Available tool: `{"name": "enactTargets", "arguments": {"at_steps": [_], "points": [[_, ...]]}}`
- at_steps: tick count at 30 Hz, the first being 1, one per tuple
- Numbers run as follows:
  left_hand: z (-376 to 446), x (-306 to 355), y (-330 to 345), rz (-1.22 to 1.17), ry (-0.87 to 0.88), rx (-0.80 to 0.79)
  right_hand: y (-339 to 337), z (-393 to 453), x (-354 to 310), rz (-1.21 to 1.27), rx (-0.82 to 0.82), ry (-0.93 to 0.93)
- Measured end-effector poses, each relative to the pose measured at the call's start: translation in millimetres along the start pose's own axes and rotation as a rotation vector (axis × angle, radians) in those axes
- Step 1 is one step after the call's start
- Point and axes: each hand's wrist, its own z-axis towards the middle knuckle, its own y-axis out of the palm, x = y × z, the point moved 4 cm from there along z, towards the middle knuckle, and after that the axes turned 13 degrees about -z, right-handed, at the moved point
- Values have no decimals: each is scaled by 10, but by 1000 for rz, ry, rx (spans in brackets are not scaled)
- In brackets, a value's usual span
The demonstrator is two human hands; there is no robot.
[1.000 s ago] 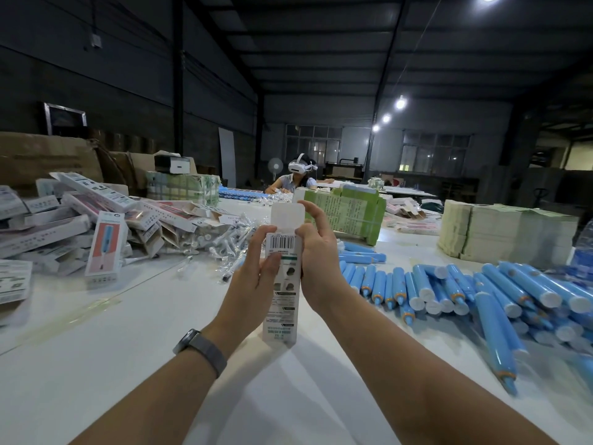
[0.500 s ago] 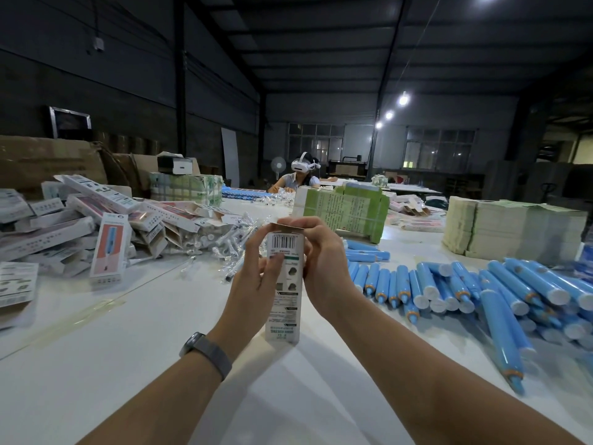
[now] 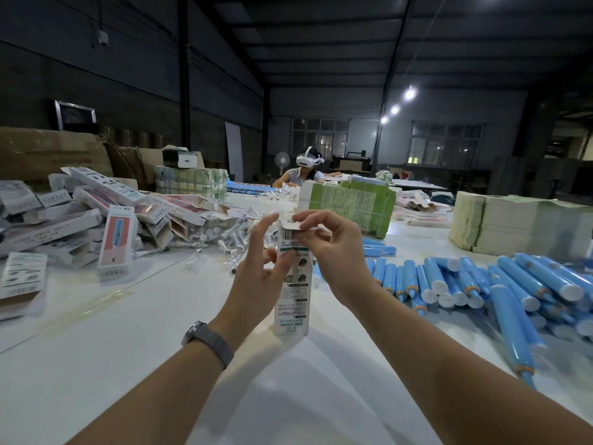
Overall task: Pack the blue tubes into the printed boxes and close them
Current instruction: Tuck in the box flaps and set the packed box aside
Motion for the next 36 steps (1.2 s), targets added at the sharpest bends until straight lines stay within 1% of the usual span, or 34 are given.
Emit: {"name": "enactTargets", "arguments": {"at_steps": [4,9,11,17,20,27,33,36], "points": [[-15,24,-8,2,29,-37,-17,-12,-56,-138,28,-45],[15,32,-34,29,23,-36,-24,-24,-128,-391,46,-138],[10,25,-31,35,32,-44,1,-62,-148,-439,50,-178],[29,23,-34,8,4,-33,19,-87,-189,-490,73,-211],[24,37,-38,7,24,-33,21,-48,-218,-457,87,-211],[14,31,-36,6,27,-5,85,-25,-126,-371,24,-156],[3,-2,-32,0,9,-24,111,-26,-133,-423,87,-202],[2,-24,-44,-11,-9,-24,105,6,-137,-420,72,-186]]}}
